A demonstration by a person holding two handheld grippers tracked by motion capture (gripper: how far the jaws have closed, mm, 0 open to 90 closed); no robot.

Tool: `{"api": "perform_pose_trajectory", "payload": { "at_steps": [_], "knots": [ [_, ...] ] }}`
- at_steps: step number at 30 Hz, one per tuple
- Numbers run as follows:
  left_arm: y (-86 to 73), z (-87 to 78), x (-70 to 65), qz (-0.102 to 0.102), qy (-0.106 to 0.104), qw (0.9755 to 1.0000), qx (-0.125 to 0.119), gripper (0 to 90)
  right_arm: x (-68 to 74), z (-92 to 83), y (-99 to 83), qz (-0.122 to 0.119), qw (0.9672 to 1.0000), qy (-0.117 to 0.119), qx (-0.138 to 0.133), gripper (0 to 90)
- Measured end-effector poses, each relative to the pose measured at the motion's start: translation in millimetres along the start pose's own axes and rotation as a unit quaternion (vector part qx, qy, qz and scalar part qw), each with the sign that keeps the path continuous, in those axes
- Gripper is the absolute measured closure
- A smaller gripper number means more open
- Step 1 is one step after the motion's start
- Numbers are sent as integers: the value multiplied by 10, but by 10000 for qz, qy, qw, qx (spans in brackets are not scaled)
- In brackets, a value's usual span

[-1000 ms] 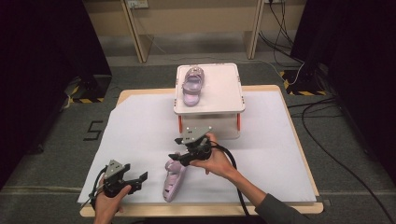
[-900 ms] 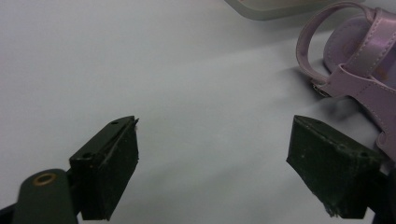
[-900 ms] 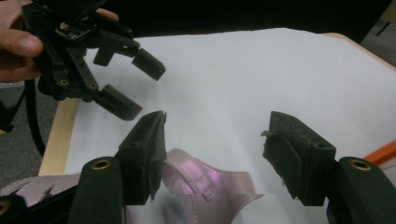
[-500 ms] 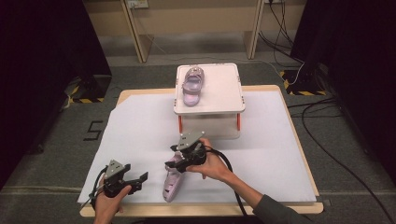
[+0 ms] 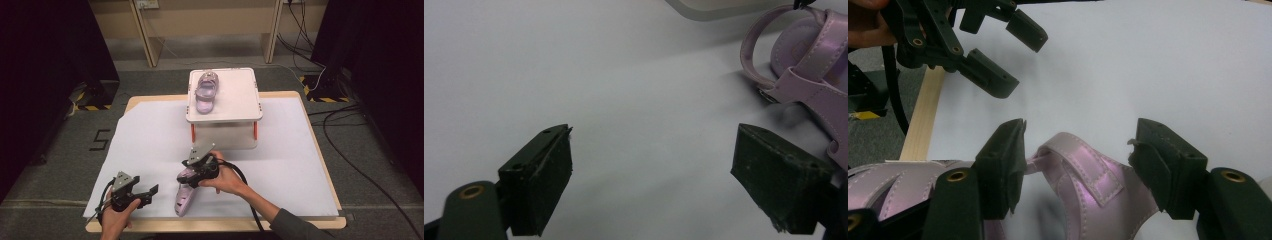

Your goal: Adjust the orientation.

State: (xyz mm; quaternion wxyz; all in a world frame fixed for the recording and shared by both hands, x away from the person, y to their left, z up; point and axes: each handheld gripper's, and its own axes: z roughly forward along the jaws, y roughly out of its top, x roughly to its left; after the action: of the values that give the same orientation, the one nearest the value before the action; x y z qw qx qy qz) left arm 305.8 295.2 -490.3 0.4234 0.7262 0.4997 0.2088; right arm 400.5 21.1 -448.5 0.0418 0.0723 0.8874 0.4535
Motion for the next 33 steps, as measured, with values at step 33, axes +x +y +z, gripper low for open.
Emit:
{"api": "perform_pose_trajectory", "payload": {
  "at_steps": [33],
  "knots": [
    [0, 26, -16, 58, -23, 10000, 41, 159, 177, -588, -326, -684, 9934, 222, 890, 635]
  ]
}}
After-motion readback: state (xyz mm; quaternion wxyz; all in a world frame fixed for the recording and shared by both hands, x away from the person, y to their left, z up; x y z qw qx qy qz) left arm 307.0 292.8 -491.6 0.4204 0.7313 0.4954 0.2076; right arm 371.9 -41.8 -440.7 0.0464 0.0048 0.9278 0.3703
